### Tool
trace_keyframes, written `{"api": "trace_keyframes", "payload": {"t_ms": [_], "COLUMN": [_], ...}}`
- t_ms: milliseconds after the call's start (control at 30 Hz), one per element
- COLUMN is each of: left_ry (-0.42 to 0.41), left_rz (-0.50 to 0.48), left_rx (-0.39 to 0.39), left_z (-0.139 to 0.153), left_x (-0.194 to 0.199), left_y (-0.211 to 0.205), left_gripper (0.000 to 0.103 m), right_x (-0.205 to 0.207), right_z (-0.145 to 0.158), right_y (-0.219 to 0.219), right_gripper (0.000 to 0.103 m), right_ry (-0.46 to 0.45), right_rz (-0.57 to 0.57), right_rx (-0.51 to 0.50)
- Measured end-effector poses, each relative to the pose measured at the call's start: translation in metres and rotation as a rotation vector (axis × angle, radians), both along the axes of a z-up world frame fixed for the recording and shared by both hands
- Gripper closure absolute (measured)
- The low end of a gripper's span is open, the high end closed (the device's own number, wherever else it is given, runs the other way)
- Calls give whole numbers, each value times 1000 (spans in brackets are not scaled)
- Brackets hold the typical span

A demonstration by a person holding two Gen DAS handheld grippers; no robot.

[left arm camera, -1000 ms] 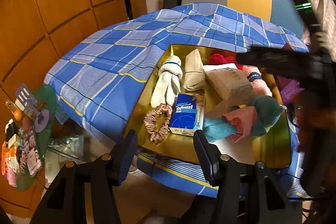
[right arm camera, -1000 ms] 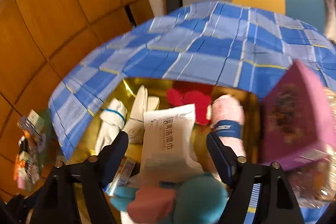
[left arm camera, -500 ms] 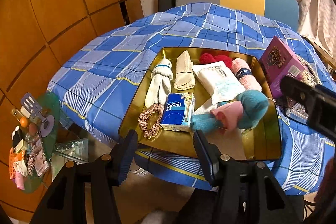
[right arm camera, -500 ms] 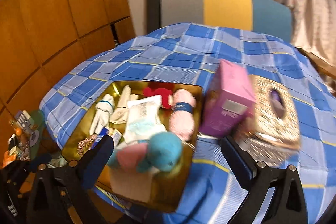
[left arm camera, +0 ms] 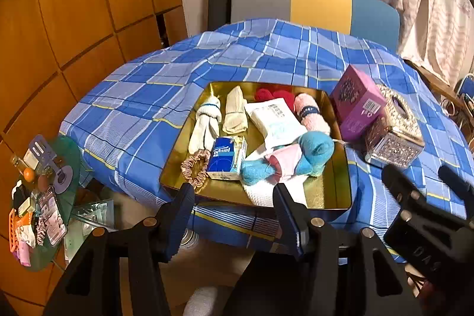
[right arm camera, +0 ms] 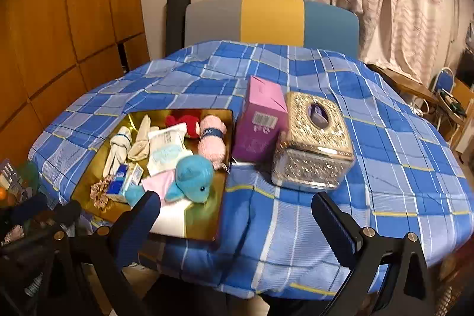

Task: Organize soft objects

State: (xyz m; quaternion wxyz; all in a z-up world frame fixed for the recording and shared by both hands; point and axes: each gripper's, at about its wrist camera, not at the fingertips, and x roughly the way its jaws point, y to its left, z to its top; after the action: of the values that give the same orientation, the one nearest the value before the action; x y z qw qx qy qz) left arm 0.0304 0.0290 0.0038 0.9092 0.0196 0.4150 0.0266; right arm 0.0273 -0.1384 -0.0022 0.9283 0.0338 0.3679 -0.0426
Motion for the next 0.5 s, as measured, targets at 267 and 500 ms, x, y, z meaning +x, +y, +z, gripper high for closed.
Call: {"api": "trace_keyframes", "payload": {"t_ms": [267,500], "left_ry": [-23,-37], "left_rz": [-14,-19], "left_rx": [5,4], "left_z": [9,14], "left_x": [-13,-16], "left_y": [-3,-1], "left_gripper": [47,47], "right_x": [-15,-14], "right_z": [11,10], "right_y": [-1,1], "right_gripper": [0,0], "right_ry": [1,35], "right_rz": [-19,-47], "right_rx": [29,-38]}}
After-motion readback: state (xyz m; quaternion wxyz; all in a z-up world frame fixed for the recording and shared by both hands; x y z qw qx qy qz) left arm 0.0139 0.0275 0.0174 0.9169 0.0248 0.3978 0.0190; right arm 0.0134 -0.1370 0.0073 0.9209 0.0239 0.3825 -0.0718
